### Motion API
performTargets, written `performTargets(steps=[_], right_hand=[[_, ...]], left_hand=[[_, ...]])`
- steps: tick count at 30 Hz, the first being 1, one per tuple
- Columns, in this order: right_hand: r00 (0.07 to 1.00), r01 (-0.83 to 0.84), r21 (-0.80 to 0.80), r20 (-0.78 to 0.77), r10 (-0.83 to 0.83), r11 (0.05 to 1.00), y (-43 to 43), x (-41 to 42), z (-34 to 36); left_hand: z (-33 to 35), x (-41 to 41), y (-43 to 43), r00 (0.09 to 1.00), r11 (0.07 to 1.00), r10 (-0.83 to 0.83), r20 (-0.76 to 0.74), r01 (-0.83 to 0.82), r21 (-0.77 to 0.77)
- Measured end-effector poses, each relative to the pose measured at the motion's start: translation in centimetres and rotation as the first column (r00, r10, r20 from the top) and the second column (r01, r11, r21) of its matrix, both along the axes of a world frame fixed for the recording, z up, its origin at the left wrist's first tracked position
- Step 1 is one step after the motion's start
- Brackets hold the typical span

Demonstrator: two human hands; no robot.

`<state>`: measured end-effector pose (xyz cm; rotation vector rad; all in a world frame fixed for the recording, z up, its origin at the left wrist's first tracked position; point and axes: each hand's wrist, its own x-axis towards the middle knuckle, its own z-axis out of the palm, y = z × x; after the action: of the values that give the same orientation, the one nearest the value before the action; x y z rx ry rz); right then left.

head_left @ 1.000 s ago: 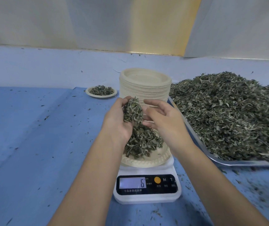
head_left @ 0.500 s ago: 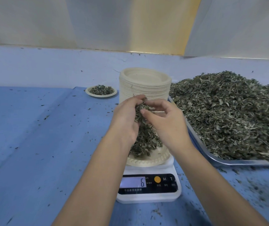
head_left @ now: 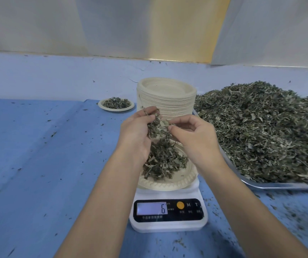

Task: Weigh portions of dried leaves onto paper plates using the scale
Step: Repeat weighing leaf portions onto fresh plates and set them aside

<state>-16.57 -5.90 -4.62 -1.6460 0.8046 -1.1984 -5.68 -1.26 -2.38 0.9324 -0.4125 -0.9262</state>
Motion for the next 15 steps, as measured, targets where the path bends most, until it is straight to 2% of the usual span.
performTargets(steps=[5,12,15], right_hand=[[0.994,-0.055,0.034,-0.093,0.058,0.998,-0.3,-0.5,0.2],[0.946,-0.170,0.036,-0.273,0.174,0.985,-0.2,-0.6,-0.1],[0.942,-0.188,0.040,-0.277,0.191,0.981,0.1,-0.7,-0.1]], left_hand=[[0.3,1.2,0.4,0.995,0.997,0.049,-0.091,-0.054,-0.055],[0.5,1.1,0.7,0.992,0.997,0.034,-0.117,-0.042,-0.066],[0.5,1.0,0.6,0.991,0.997,0.024,-0.129,-0.033,-0.071]])
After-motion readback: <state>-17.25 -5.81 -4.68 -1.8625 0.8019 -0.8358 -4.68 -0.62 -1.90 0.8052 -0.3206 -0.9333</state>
